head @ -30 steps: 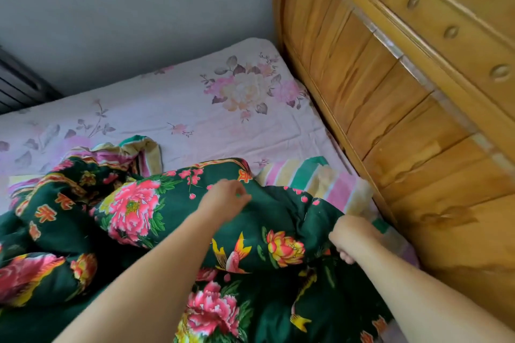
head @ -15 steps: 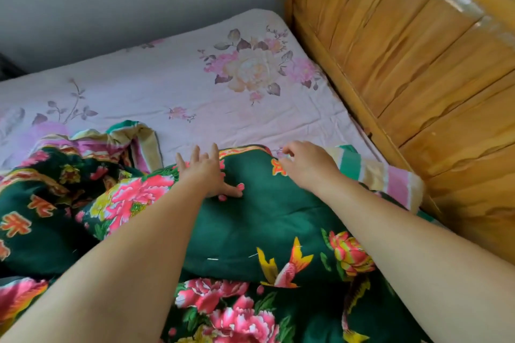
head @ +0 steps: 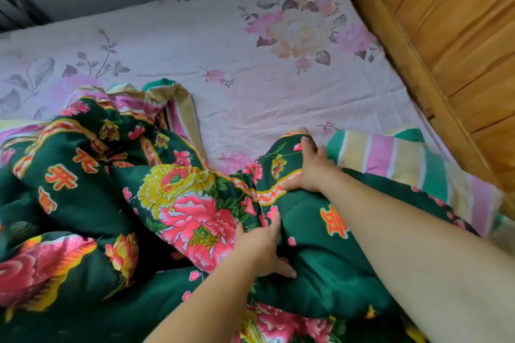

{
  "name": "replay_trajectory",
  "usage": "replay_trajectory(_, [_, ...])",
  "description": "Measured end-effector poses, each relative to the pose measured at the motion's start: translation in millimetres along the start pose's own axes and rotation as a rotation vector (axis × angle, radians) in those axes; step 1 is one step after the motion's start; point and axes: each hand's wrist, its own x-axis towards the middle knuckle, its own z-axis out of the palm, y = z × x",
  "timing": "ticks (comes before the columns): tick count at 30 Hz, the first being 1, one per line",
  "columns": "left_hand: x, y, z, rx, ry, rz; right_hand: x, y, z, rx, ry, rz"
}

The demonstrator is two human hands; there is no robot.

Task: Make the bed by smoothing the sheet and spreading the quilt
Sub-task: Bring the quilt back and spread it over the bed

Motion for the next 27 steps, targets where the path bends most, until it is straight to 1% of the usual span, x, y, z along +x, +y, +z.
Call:
replay_trajectory(2, [2.2,-5.0,-6.5,-0.080,0.016,0.024,0.4,0.0,9.9,0.129,0.020,0.084])
replay_trajectory(3, [4.4,-8.9,-10.4,-0.151,0.055,0.034,-1.4,0.2,12.3,0.197,0.043,0.120])
replay_trajectory(4, [7.3,-12.9,-15.2,-0.237,0.147,0.039,-4.0,2.0,12.7,0.260,0.076,0.146])
replay_trajectory(6, [10.8,-18.6,-29.5,-0.346,0.427,-0.040,-13.9,8.6,10.2,0.367,0.137,0.167])
replay_trajectory(7, [10.6,-21.8,-38.1,-0.326,0.567,-0.089,-21.3,11.6,7.5,0.428,0.166,0.162])
replay_trajectory(8, [10.1,-24.9,-48.0,-0.245,0.666,-0.127,-30.0,15.2,2.4,0.497,0.201,0.148])
replay_trajectory(9, [9.6,-29.7,-55.9,-0.127,0.699,-0.157,-39.7,17.4,-2.3,0.570,0.237,0.126])
replay_trajectory(10, [8.3,-34.6,-64.5,-0.019,0.694,-0.179,-49.5,18.3,-9.5,0.629,0.290,0.097])
replay_trajectory(11, [7.5,-40.8,-71.7,0.044,0.650,-0.198,-59.3,18.1,-17.7,0.670,0.346,0.062])
replay_trajectory(13, [3.8,-51.0,-86.0,0.094,0.543,-0.240,-73.8,17.2,-36.6,0.746,0.469,-0.017])
replay_trajectory(15, [-0.1,-56.2,-98.1,0.132,0.505,-0.251,-86.4,15.8,-62.3,0.796,0.615,-0.118])
replay_trajectory(17, [-7.0,-54.6,-109.5,0.107,0.512,-0.260,-96.0,13.8,-86.8,0.792,0.754,-0.210])
replay_trajectory(19, [-11.6,-56.7,-119.8,0.025,0.524,-0.290,-102.8,11.5,-105.6,0.806,0.883,-0.284])
replay_trajectory(21, [-22.4,-59.9,-130.2,-0.055,0.533,-0.325,-108.5,9.4,-117.5,0.852,0.976,-0.351])
replay_trajectory(23, [-36.8,-61.4,-137.5,-0.107,0.586,-0.350,-110.4,9.0,-123.7,0.872,1.018,-0.382])
replay_trajectory(24, [-43.1,-60.8,-139.0,-0.136,0.622,-0.368,-110.0,10.0,-126.6,0.874,1.009,-0.369])
replay_trajectory(25, [-47.9,-59.8,-138.9,-0.173,0.662,-0.393,-108.7,11.6,-129.1,0.875,0.975,-0.324])
replay_trajectory(27, [-57.9,-58.1,-139.6,-0.317,0.724,-0.444,-106.9,16.4,-135.1,0.786,0.863,-0.150])
